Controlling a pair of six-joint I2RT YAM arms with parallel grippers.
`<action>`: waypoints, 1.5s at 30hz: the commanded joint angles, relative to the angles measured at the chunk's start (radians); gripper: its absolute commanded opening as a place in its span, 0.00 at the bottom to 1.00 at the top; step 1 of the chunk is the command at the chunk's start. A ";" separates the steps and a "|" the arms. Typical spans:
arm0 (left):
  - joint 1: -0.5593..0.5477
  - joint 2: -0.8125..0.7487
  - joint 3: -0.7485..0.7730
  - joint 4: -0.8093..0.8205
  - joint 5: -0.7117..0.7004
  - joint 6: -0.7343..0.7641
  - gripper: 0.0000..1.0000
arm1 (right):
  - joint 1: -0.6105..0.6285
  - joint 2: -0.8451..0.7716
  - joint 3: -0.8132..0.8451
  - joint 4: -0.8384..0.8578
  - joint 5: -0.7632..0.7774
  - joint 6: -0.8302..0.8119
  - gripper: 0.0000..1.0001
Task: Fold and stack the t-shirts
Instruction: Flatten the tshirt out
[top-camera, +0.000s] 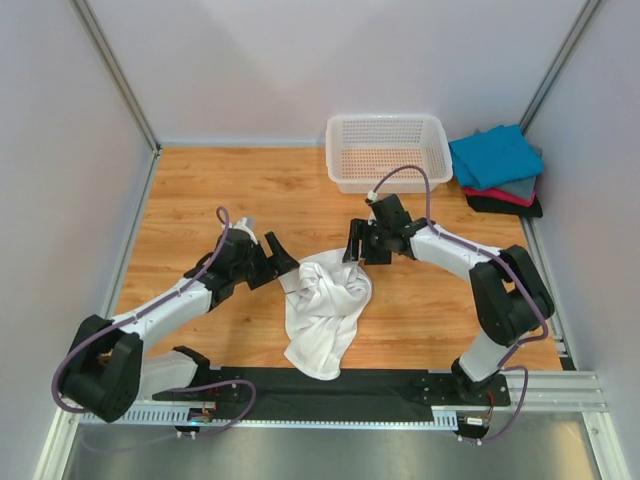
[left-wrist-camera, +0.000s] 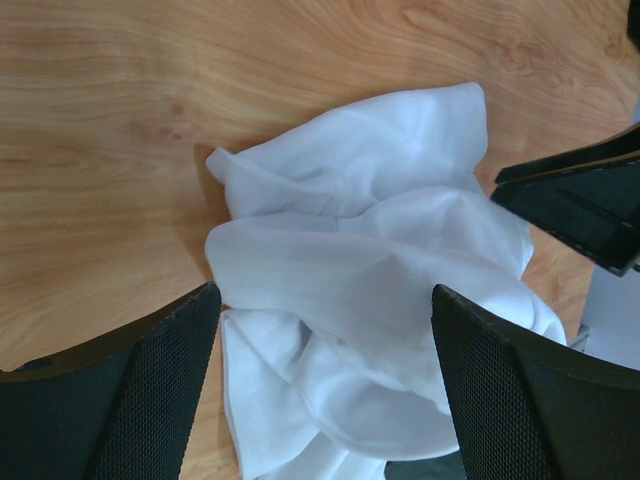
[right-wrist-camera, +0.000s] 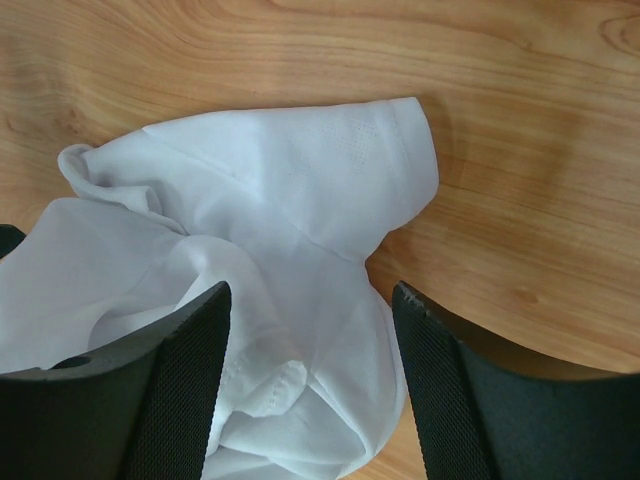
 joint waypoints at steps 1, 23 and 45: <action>-0.017 0.053 0.061 0.134 0.034 -0.017 0.91 | 0.003 0.057 0.026 0.070 -0.045 0.040 0.66; -0.020 0.088 0.084 0.054 -0.116 0.063 0.92 | -0.009 -0.225 0.104 0.018 0.259 -0.001 0.01; -0.043 0.489 0.292 0.228 -0.058 0.019 0.82 | -0.084 -0.403 -0.135 -0.247 0.454 0.116 0.00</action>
